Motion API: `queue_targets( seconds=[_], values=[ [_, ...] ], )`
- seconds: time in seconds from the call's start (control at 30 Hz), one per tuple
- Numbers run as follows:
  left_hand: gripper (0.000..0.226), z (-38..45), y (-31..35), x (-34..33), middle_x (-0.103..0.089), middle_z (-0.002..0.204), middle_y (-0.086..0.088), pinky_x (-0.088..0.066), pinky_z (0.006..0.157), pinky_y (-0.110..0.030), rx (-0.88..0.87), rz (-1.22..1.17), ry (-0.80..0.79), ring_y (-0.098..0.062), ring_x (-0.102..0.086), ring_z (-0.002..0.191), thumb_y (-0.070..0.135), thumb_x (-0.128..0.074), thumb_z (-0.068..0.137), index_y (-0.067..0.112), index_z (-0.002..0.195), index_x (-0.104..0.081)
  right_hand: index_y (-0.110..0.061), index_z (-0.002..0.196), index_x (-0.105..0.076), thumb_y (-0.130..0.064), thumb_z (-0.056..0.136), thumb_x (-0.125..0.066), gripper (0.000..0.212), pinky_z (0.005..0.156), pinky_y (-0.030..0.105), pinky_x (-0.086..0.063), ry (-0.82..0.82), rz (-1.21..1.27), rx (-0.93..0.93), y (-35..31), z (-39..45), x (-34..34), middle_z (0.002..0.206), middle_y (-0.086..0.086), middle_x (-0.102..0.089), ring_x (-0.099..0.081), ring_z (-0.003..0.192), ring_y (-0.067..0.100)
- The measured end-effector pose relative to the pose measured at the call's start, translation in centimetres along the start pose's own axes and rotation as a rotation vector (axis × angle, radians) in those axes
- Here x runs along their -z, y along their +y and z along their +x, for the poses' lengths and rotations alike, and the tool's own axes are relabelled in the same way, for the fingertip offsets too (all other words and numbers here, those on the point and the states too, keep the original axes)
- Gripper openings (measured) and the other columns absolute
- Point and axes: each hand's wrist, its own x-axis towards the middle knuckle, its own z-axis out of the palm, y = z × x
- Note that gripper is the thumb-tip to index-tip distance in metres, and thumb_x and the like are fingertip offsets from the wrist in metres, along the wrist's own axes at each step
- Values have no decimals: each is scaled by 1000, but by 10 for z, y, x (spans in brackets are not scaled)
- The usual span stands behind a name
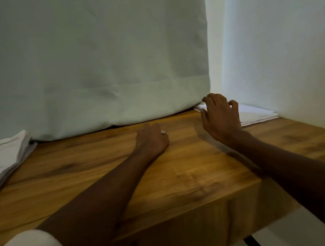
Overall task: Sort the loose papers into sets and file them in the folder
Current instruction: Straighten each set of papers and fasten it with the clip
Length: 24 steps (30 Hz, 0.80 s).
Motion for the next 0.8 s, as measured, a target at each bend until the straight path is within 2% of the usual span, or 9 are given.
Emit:
queue_targets(
  seconds=[0.1,0.17,0.27,0.33,0.43,0.57,0.63,0.7,0.8],
  values=[
    [46,3,25,-9,-60,129,-13,-50,94,-39,-113,-57,-28,-31,-57,115,47,-57,95,16,129,-63,-16,134,-53,-27,97,-49,39,104,52,-33,-88,-52,-61,26,-13,-8,140,5,-53,-44,135,24],
    [55,0,41,-15,-58,136,-10,-49,98,-39,-129,-83,-55,-29,-57,120,53,-60,91,19,134,-61,-16,132,-54,-26,97,-48,38,106,52,-32,-137,-69,-111,31,-12,-11,138,4,-53,-44,134,24],
    [73,5,73,-22,-48,149,-7,-44,109,-48,-114,-108,49,-31,-50,132,66,-55,84,24,144,-54,-16,131,-53,-25,95,-48,37,107,52,-30,-197,-125,-139,51,-3,-12,138,4,-52,-41,135,25],
    [65,13,92,-24,-52,144,-8,-43,110,-45,-166,-157,129,-29,-50,131,57,-59,90,20,143,-55,-15,133,-52,-26,96,-48,38,110,53,-28,-240,-160,-152,74,-1,-16,144,6,-49,-38,139,25],
    [47,25,133,-30,-61,130,-9,-46,101,-38,-191,-256,130,-28,-56,121,43,-61,94,14,131,-64,-17,133,-52,-34,102,-39,37,110,56,-28,-318,-134,-235,118,-1,-27,146,4,-47,-37,141,23],
    [31,46,184,-55,-71,109,-15,-43,74,-32,-79,-383,-30,-32,-65,103,30,-60,92,3,103,-68,-20,126,-58,-44,103,-32,43,107,58,-32,-521,4,-385,130,-1,-36,133,5,-56,-49,128,28],
    [25,57,205,-66,-69,111,-14,-43,73,-30,20,-476,-113,-32,-65,106,23,-58,91,4,106,-65,-18,131,-55,-40,103,-36,40,106,58,-35,-397,59,-454,134,4,-36,135,8,-52,-46,130,31],
    [31,68,222,-73,-65,124,-13,-43,76,-29,113,-536,-142,-30,-62,114,20,-56,94,5,121,-62,-15,132,-52,-32,102,-41,36,106,57,-36,-253,37,-533,152,11,-33,136,11,-50,-45,130,33],
    [33,84,247,-81,-62,119,-11,-43,75,-30,168,-568,-211,-29,-61,114,22,-56,96,7,125,-58,-13,127,-52,-27,100,-42,32,106,56,-33,-272,-65,-611,190,20,-34,132,13,-51,-47,125,35]
  ],
)
